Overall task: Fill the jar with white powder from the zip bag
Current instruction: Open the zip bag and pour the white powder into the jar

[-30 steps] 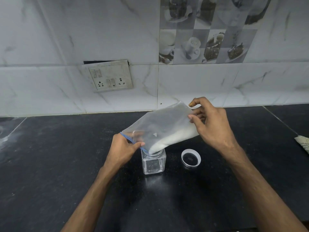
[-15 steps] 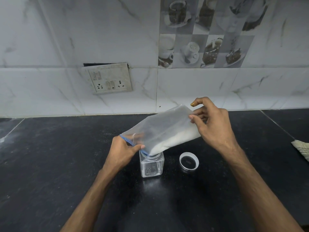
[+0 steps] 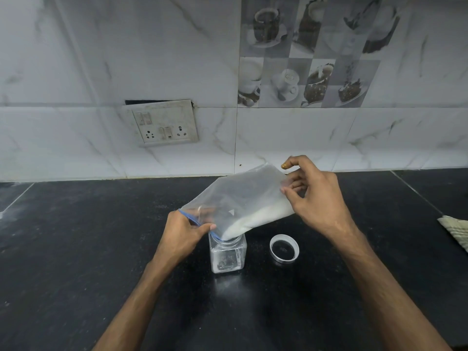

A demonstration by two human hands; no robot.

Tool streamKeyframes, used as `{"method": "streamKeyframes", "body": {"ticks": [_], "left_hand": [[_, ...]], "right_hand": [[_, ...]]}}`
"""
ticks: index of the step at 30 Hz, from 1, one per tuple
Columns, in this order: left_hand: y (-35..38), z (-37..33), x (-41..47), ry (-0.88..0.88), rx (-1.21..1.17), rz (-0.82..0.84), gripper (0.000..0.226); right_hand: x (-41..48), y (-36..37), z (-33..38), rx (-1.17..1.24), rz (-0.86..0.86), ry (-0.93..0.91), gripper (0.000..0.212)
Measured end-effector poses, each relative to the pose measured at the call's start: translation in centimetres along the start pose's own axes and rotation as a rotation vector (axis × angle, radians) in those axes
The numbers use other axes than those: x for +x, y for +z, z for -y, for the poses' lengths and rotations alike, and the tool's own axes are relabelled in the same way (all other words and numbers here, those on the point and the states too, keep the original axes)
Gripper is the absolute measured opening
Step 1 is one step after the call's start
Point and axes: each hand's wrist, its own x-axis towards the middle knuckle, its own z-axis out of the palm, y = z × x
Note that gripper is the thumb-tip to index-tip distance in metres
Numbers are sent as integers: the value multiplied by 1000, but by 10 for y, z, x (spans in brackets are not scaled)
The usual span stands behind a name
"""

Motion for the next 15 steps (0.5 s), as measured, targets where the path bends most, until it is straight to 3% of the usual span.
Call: {"method": "streamKeyframes", "body": {"ticks": [3, 10, 15], "left_hand": [[0, 1, 1, 11, 2, 6, 34], [0, 4, 1, 4, 3, 3, 36], [1, 3, 0, 0, -10, 11, 35]], "right_hand": [[1, -2, 0, -5, -7, 17, 39], [-1, -2, 4, -177, -57, -13, 13], [-1, 0, 5, -161, -96, -13, 19]]}}
